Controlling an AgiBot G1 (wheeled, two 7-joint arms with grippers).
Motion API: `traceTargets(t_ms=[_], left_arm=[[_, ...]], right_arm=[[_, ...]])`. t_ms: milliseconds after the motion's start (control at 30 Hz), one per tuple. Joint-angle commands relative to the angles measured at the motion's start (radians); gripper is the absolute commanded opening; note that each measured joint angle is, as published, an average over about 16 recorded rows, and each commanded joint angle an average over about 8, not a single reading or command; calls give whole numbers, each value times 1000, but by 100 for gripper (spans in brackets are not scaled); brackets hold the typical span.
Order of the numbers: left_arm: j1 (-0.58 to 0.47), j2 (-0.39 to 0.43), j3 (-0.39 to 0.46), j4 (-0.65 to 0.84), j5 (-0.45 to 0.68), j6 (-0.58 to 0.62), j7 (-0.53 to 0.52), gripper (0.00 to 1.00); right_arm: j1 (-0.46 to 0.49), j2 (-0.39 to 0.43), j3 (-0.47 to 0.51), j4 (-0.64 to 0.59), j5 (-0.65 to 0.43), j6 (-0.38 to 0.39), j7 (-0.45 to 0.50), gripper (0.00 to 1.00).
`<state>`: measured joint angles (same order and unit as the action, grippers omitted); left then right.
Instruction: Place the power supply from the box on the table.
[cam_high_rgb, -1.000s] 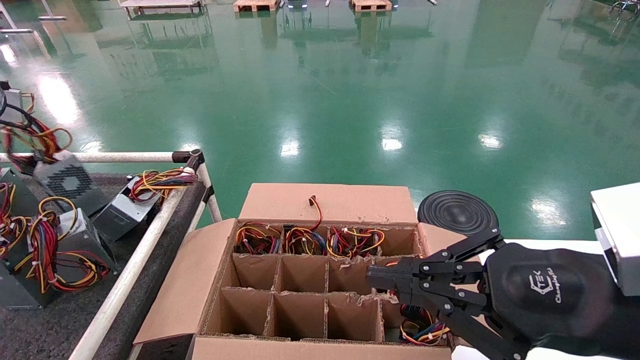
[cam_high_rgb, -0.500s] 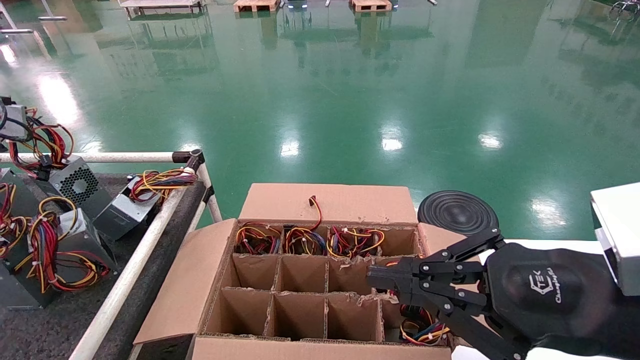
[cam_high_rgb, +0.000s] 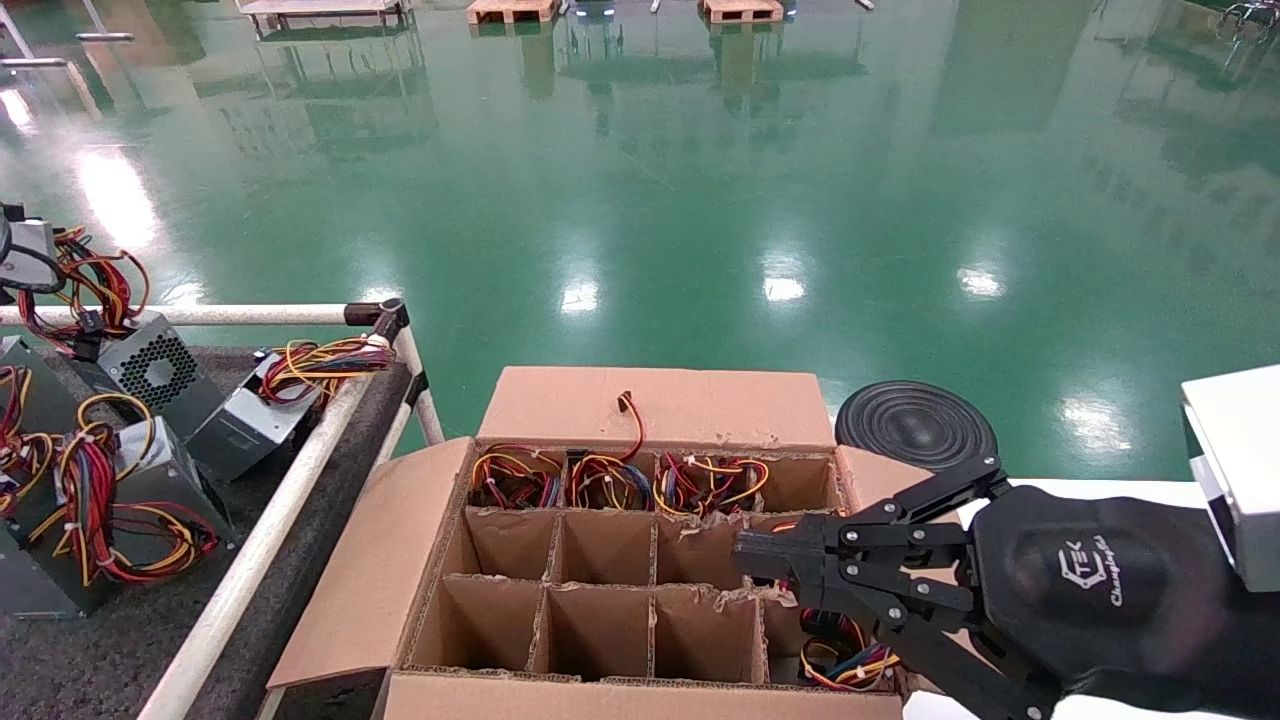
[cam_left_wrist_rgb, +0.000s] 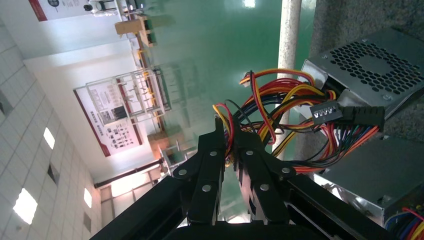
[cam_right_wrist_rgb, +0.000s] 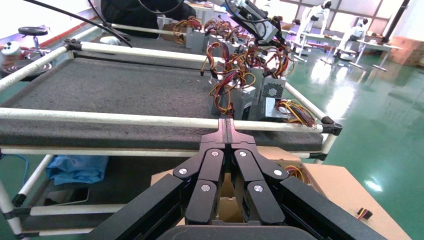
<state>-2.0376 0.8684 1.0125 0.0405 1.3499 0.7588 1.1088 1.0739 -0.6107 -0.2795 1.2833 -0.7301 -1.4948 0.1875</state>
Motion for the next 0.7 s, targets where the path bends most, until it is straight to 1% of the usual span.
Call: traceTargets(t_ms=[33, 700], left_arm=[[0, -1, -1, -1, -1, 5, -2, 100], [-9, -9, -3, -30, -1, 77, -33, 100]], right_arm=[[0, 0, 0, 0, 0, 0, 0, 0], [0, 0, 0, 0, 0, 0, 0, 0]])
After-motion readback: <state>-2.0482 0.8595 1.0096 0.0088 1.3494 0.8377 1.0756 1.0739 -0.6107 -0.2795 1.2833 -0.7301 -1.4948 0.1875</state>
